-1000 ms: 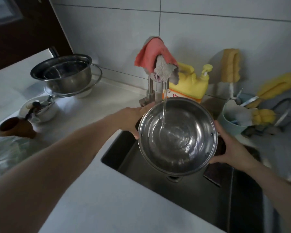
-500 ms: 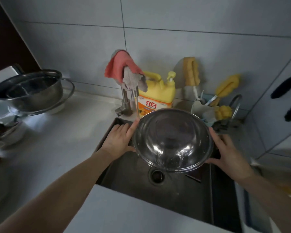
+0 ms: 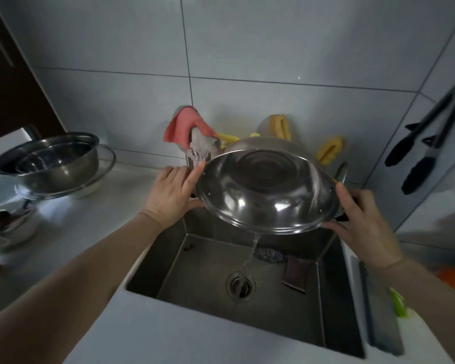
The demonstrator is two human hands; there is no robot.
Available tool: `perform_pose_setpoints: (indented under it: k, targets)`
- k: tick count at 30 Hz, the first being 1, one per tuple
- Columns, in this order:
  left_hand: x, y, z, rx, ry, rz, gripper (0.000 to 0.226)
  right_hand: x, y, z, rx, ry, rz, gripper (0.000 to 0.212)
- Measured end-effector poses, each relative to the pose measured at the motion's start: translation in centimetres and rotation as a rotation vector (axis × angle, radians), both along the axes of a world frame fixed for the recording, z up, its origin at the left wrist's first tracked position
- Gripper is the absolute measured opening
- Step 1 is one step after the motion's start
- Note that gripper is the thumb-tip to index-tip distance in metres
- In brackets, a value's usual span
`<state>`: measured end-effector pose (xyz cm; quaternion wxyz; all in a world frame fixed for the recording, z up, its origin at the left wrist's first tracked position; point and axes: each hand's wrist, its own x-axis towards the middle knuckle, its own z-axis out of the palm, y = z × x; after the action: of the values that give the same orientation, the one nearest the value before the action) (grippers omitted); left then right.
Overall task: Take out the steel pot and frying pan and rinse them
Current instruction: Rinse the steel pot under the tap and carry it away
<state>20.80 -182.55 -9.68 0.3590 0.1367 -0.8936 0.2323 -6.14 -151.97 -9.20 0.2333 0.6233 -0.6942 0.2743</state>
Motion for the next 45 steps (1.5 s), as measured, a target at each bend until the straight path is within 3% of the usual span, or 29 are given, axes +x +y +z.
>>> perform_pose_setpoints:
  k: [3, 7, 20, 26, 31, 36, 45]
  targets:
    - [0.5, 0.3, 2.5, -0.073, 0.036, 0.032, 0.098, 0.5, 0.1, 2.2, -0.051, 0.06, 0.007, 0.137]
    - [1.3, 0.5, 5.1, -0.1, 0.08, 0.047, 0.11, 1.1, 0.4, 4.6, -0.096, 0.12, 0.005, 0.139]
    - [1.0, 2.1, 8.5, -0.125, 0.121, 0.035, 0.103, 1.4, 2.6, 7.5, -0.142, 0.216, -0.067, 0.134]
    - [-1.4, 2.9, 2.5, 0.067, 0.03, -0.074, 0.113, 0.1, 3.9, 3.7, 0.016, 0.106, -0.112, 0.135]
    - [-3.2, 4.2, -5.6, 0.398, -0.268, -0.067, 0.145, -1.8, 4.7, -3.1, 0.288, -0.153, -0.169, 0.14]
    - [-4.2, 5.2, -11.8, 0.538, -0.524, 0.029, 0.134, -2.9, 4.9, -9.3, 0.512, -0.39, -0.193, 0.13]
    - [-5.4, 4.5, -20.0, 0.727, -0.744, 0.107, 0.142, -4.7, 3.0, -17.6, 0.734, -0.577, -0.175, 0.132]
